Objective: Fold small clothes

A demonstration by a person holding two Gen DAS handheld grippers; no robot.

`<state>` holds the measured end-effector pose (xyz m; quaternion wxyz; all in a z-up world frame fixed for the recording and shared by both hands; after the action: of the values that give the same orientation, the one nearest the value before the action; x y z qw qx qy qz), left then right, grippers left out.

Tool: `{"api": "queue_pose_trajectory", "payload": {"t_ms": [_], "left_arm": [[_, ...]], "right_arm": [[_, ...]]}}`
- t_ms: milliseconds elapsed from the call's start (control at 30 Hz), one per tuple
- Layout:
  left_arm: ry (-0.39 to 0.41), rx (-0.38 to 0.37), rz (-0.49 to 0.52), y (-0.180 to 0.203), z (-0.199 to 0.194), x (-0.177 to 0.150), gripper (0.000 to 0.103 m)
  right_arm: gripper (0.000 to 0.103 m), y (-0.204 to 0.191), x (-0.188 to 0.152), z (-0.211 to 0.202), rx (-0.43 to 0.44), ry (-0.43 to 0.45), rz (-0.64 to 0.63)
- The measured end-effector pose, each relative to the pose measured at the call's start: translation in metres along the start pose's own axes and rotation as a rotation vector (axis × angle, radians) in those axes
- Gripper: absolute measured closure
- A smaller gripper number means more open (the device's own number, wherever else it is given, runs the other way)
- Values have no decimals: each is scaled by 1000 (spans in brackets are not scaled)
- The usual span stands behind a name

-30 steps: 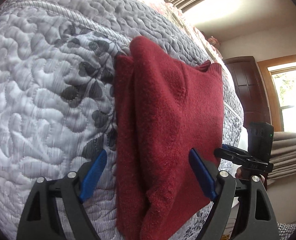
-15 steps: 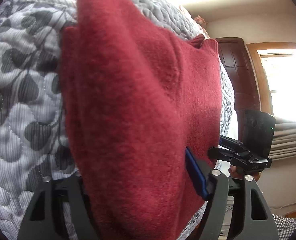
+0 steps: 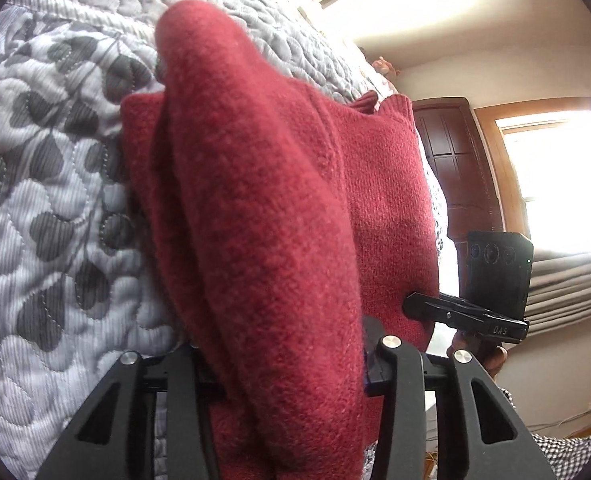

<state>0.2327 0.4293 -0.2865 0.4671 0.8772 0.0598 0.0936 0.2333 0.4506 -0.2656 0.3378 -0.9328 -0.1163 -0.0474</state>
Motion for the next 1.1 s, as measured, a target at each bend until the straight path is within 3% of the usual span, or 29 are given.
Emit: {"api": "queue_pose_trajectory", "payload": {"t_ms": [267, 533, 667, 867, 1100], "left_arm": [[2, -61, 66, 80, 29, -12, 61], [-20, -64, 140, 160, 103, -31, 60], [-45, -5, 172, 172, 143, -42, 60], [-60, 99, 151, 163, 197, -62, 59], [-9, 156, 154, 141, 197, -80, 50]], "right_arm": [[64, 26, -22, -93, 4, 49, 7], [63, 92, -62, -182, -57, 88, 30], [63, 136, -81, -192, -78, 66, 67], [62, 191, -98, -174, -80, 3, 115], [59, 213, -104, -165, -63, -10, 85]]}}
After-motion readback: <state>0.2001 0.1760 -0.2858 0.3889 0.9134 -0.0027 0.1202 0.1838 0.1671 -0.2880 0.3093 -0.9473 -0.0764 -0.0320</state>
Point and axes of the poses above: each gripper's, at about its wrist camera, not at the fingertips, and z roughly the way its jaws point, y to its right, x to its top, the point moved 4 cm from there along z, roughly the way its jaws point, and after that the axes turned 5 degrees about -x, right-handed, at the moved point
